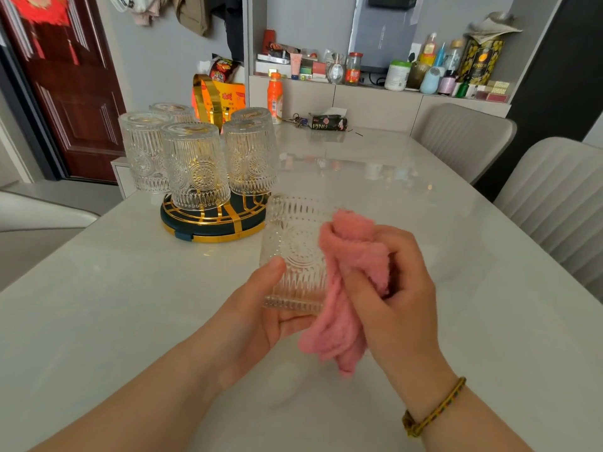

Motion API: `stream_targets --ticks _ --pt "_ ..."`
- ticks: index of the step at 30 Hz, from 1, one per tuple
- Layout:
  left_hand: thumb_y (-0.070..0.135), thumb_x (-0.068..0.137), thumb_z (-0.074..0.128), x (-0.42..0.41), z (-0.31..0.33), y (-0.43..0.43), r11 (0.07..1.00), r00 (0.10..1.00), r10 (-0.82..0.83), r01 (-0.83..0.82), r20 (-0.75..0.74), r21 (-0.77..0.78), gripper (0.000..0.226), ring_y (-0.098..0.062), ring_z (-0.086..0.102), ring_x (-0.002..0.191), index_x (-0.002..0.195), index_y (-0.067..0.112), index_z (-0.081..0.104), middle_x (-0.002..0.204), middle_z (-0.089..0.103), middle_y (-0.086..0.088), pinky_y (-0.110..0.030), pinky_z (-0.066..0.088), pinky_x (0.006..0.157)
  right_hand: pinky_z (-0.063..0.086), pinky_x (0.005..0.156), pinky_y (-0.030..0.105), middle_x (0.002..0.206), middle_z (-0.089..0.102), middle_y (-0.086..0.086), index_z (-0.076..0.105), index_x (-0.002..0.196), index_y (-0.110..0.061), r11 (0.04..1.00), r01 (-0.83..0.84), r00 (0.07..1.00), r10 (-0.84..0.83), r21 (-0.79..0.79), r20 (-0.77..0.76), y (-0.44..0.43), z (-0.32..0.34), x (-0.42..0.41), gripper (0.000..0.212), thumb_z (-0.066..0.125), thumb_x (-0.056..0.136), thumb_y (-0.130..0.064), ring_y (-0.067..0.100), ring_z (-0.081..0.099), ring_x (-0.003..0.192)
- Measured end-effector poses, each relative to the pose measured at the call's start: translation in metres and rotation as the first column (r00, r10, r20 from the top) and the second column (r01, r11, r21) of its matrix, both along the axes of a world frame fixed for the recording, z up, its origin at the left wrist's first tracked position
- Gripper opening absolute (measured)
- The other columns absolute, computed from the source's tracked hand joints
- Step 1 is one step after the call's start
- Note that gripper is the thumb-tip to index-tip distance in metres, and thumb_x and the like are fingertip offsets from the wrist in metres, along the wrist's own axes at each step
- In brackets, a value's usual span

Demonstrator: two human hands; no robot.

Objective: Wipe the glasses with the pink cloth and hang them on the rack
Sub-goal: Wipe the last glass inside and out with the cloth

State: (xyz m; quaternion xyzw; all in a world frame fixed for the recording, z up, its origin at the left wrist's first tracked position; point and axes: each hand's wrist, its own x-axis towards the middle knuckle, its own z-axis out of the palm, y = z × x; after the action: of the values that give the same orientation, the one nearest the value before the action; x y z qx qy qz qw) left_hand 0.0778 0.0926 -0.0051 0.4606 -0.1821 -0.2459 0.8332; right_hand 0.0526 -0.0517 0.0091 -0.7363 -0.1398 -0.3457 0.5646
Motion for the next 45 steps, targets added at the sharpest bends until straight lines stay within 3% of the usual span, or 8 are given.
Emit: stream_targets --ticks 6,11,20,24,28,36,42,45 --pt "0.056 0.034 0.083 0.006 0.0 0.005 0.994 0.995 0.068 -0.074 -0.075 -0.077 0.069 -0.022 0.07 0.09 0.095 0.025 0.074 0.105 0.071 -0.009 -0.03 0.057 0.072 0.04 0.059 0.009 0.074 0.053 -0.004 0.05 0.071 -0.023 0.998 -0.004 0.979 0.015 0.056 -0.206 0.004 -0.009 0.004 0.016 0.063 0.062 -0.028 0.001 0.051 0.065" --pt "0.059 0.031 0.083 0.007 -0.001 0.006 0.995 0.993 0.102 -0.1 -0.057 0.022 0.082 -0.019 0.07 0.081 0.101 0.019 0.068 0.098 0.072 -0.009 -0.027 0.056 0.064 0.036 0.073 0.001 0.085 0.044 -0.013 0.048 0.079 -0.026 0.964 -0.063 0.996 0.078 -0.259 0.045 0.013 -0.004 -0.005 0.02 0.054 0.061 -0.021 -0.012 0.045 0.087" --pt "0.06 0.039 0.08 0.001 -0.001 0.003 0.999 0.998 0.034 -0.036 -0.046 -0.031 0.071 -0.023 0.069 0.094 0.101 0.028 0.071 0.108 0.07 -0.008 -0.03 0.056 0.076 0.042 0.059 0.009 0.069 0.06 -0.015 0.051 0.075 -0.026 0.99 0.048 0.977 -0.018 0.135 -0.212 -0.002 -0.002 0.003 0.022 0.065 0.078 -0.01 -0.004 0.052 0.062" --pt "0.062 0.062 0.055 0.005 -0.002 0.008 0.997 0.986 0.07 -0.063 -0.149 0.05 0.062 -0.02 0.069 0.091 0.111 0.024 0.063 0.106 0.071 -0.007 -0.033 0.055 0.083 0.04 0.055 0.006 0.065 0.059 -0.024 0.05 0.075 -0.024 0.987 -0.006 0.963 0.049 0.159 -0.265 0.004 -0.004 0.0 0.023 0.063 0.08 -0.006 -0.007 0.052 0.058" --pt "0.064 0.055 0.062 0.008 -0.003 0.008 0.99 0.987 0.122 -0.114 -0.105 0.081 0.065 -0.016 0.067 0.097 0.109 0.028 0.06 0.108 0.071 -0.002 -0.031 0.054 0.085 0.042 0.058 0.006 0.069 0.061 -0.021 0.052 0.078 -0.027 0.978 -0.031 0.967 0.082 0.208 -0.242 0.006 0.0 -0.003 0.015 0.056 0.066 -0.02 -0.006 0.054 0.062" --pt "0.052 0.069 0.042 0.012 -0.005 0.002 0.958 0.978 0.186 -0.158 -0.099 0.237 0.052 -0.019 0.069 0.086 0.105 0.019 0.059 0.097 0.072 -0.007 -0.033 0.055 0.081 0.04 0.071 0.008 0.095 0.053 -0.005 0.049 0.079 -0.051 0.997 0.069 0.991 -0.066 0.029 -0.118 0.007 -0.009 0.002 0.038 0.056 0.067 -0.016 0.004 0.053 0.082" --pt "0.065 0.028 0.081 0.009 -0.008 0.005 0.957 0.996 0.085 -0.084 0.008 0.277 0.091 -0.019 0.07 0.086 0.103 0.017 0.061 0.093 0.074 -0.006 -0.026 0.057 0.073 0.036 0.078 0.002 0.097 0.046 -0.014 0.049 0.084 -0.031 0.99 0.037 0.999 -0.032 -0.138 0.033 0.012 -0.008 -0.001 0.018 0.054 0.068 -0.024 -0.011 0.046 0.091" --pt "0.057 0.024 0.085 0.008 -0.007 0.003 0.982 0.999 0.018 -0.01 -0.043 0.188 0.091 -0.022 0.071 0.082 0.101 0.015 0.063 0.094 0.073 -0.01 -0.026 0.056 0.066 0.04 0.075 0.006 0.095 0.053 -0.008 0.05 0.081 -0.038 0.999 0.039 0.999 -0.04 -0.027 -0.002 0.004 -0.002 0.0 0.023 0.058 0.07 -0.019 -0.003 0.052 0.088"
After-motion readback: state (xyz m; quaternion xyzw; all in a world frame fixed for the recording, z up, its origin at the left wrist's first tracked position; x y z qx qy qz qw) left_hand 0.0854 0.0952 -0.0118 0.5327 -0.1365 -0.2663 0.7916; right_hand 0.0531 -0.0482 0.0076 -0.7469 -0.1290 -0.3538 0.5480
